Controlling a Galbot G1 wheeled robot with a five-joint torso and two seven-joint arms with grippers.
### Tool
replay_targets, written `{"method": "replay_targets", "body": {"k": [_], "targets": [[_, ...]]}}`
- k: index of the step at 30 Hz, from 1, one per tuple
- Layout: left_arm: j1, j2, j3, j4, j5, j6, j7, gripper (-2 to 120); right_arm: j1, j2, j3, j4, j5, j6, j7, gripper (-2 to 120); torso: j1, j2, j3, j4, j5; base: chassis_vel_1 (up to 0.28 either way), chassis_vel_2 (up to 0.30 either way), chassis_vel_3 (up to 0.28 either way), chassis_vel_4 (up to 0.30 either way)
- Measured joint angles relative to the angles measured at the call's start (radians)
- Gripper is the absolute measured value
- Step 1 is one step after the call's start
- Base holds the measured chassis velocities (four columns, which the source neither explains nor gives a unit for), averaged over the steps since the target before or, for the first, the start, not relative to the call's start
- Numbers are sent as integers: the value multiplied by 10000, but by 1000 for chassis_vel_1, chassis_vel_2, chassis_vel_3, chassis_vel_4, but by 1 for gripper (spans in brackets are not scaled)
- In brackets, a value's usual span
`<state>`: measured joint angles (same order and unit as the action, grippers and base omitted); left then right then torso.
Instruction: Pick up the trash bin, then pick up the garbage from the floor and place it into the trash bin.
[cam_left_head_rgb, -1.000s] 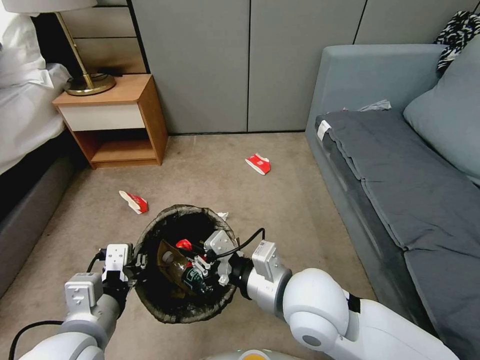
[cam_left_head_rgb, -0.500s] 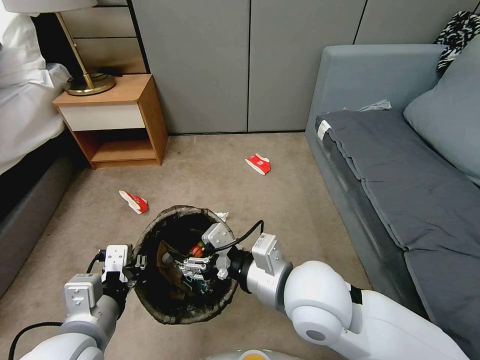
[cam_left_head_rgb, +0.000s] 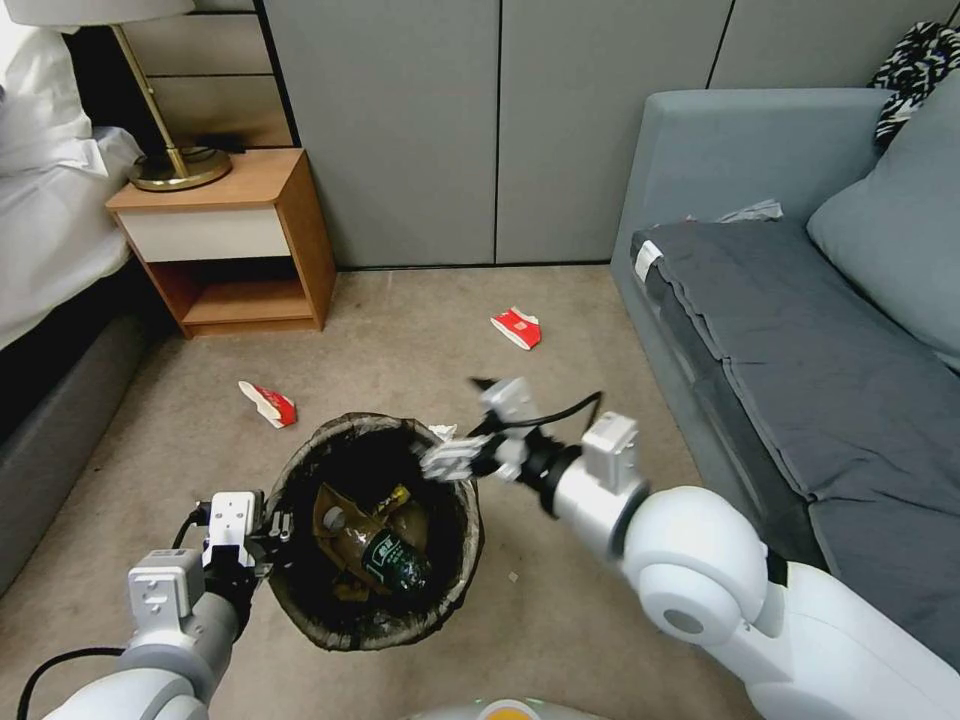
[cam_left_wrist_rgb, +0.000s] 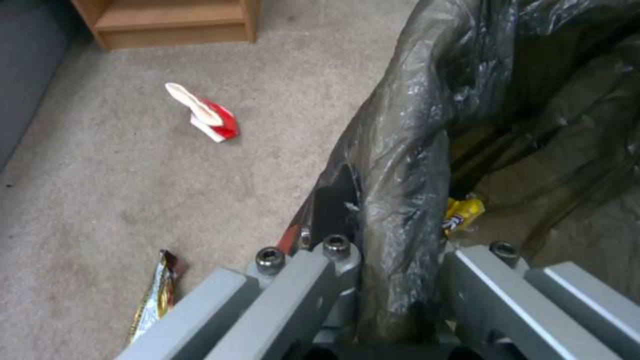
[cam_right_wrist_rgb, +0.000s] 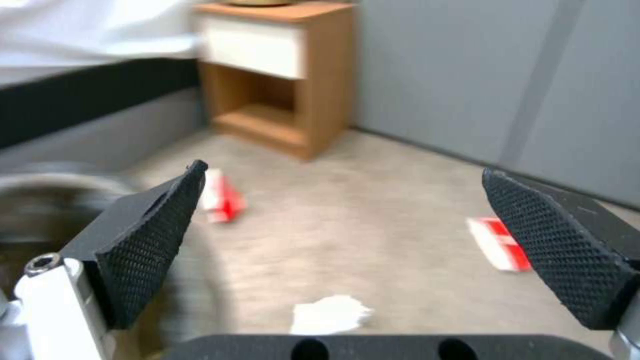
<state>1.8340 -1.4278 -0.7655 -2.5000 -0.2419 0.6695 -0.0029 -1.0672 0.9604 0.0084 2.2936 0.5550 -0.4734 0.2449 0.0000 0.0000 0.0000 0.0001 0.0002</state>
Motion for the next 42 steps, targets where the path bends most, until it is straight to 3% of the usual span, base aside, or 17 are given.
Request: {"method": "replay_targets", "body": {"k": [5, 10, 13, 16, 24, 42], "targets": [[24, 43, -90, 0, -40, 0, -2, 0, -2441, 307, 1967, -177, -1570, 1157, -316, 100, 0, 0, 0, -2, -2, 0, 0, 0, 0], [31, 62, -89, 0, -47, -4, 4, 0, -3693, 758, 3003, -200, -2692, 1890, -604, 100, 0, 0, -1, -2, -3, 0, 0, 0, 0], [62, 71, -112, 0, -68, -4, 18, 0, -4883, 1738, 4072, -289, -3542, 2609, -1099, 100, 0, 0, -1, -5, -2, 0, 0, 0, 0], [74, 76, -146, 0, -83, -4, 20, 0, -5493, 2376, 4465, -293, -3786, 2876, -1262, 100, 0, 0, -1, -2, -2, 0, 0, 0, 0], [-120, -28, -90, 0, -67, 62, 43, 0, -6421, 3435, 4498, -196, -4308, 3215, -1334, 100, -1, 0, -1, -1, -2, 0, 0, 0, 0], [-65, 80, -56, 0, -224, 175, 148, 0, -6874, 3929, 4609, 111, -4563, 3377, -1120, 100, 0, 0, -1, -1, -2, 0, 0, 0, 0]]}}
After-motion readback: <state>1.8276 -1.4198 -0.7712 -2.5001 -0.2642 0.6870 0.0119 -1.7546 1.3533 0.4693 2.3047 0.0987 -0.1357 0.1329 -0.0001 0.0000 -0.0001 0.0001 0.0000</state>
